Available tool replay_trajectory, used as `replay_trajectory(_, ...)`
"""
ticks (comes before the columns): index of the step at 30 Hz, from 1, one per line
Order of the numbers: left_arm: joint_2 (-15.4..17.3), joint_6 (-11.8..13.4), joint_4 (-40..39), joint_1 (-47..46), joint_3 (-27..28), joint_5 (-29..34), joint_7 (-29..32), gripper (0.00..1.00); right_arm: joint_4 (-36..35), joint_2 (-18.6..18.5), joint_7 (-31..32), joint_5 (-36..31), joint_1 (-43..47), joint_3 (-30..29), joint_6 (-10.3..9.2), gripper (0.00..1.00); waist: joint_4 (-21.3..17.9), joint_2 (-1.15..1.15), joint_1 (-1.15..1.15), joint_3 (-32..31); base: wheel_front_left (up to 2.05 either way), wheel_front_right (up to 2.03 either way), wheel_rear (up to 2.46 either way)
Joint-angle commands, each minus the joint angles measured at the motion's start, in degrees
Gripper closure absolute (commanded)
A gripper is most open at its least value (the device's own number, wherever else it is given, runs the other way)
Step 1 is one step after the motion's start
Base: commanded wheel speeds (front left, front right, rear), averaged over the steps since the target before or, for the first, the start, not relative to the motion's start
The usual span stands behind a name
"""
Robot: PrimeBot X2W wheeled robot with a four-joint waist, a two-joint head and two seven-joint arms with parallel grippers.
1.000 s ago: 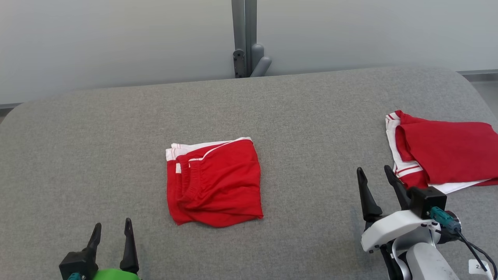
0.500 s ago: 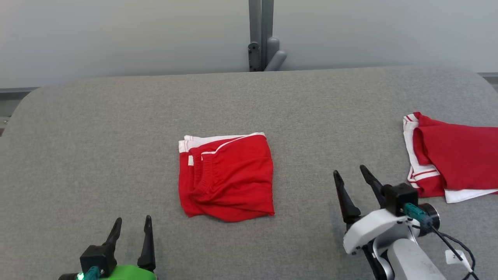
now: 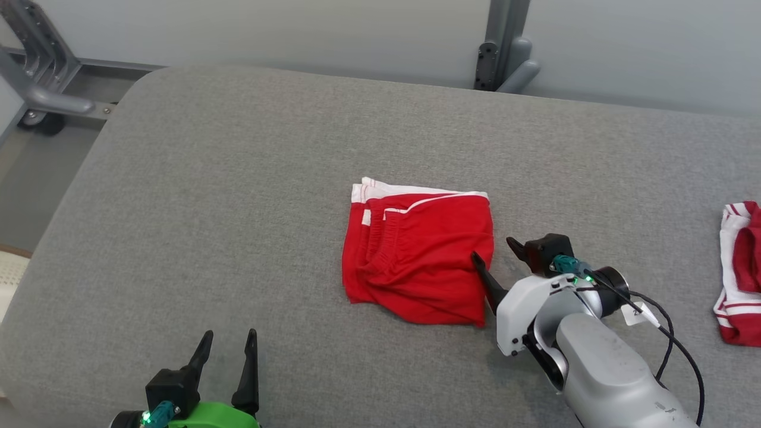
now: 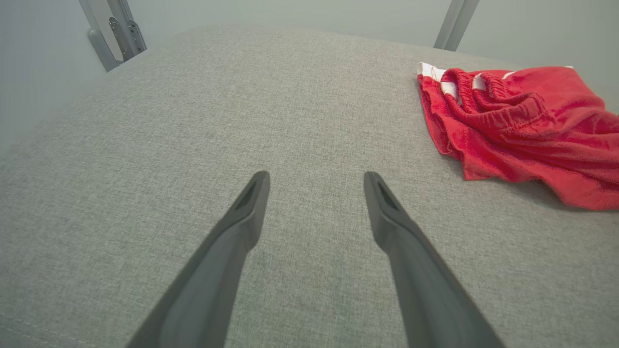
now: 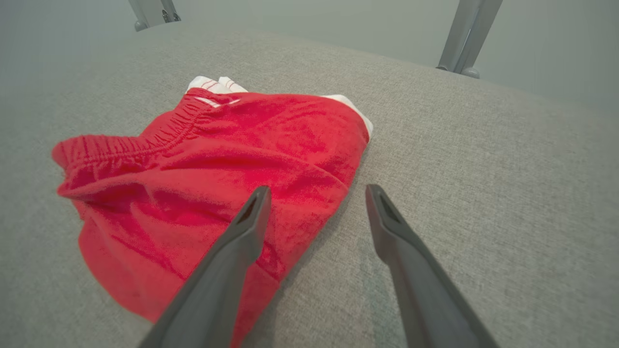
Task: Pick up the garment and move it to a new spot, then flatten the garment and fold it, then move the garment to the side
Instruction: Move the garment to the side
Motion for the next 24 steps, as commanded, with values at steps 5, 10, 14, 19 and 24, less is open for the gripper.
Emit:
replay_trajectory(5, 0.2, -0.1, 0.28, -0.97, -0.46, -0.42, 0.01, 0.0, 7.57, -0.34, 3.62, 4.45, -2.13, 1.83, -0.03, 0.0, 3.79, 0.0, 0.0, 1.38, 0.0, 0.0, 0.0)
replay_trajectory(10, 0.2, -0.08, 0.29, -1.45, -0.75, -0.25, 0.01, 0.0, 8.72, -0.21, 5.08, 9.63, -1.68, 5.84, -0.01, 0.88, 3.21, 0.0, 0.0, 1.65, 0.0, 0.0, 0.0)
replay_trajectory(14, 0.19, 0.01, 0.1, -1.47, -0.63, 0.46, 0.02, 0.0, 8.58, -0.42, 1.59, 11.87, -3.09, 7.3, -0.05, 1.0, 1.66, 0.0, 0.0, 1.41, 0.0, 0.0, 0.0)
replay_trajectory(19, 0.21, -0.19, -0.23, -1.12, -0.32, 1.3, 0.02, 0.0, 8.46, -0.37, -1.3, 14.21, -3.47, 8.57, -0.05, 1.0, -2.51, 0.0, 0.0, 0.28, 0.0, 0.0, 0.0)
replay_trajectory(24, 0.2, -0.26, -0.85, -0.95, -0.52, 1.68, 0.02, 0.0, 8.11, -0.36, -2.22, 15.9, -2.62, 9.34, -0.06, 1.0, -8.06, 0.0, 0.0, -0.6, 0.0, 0.0, 0.0)
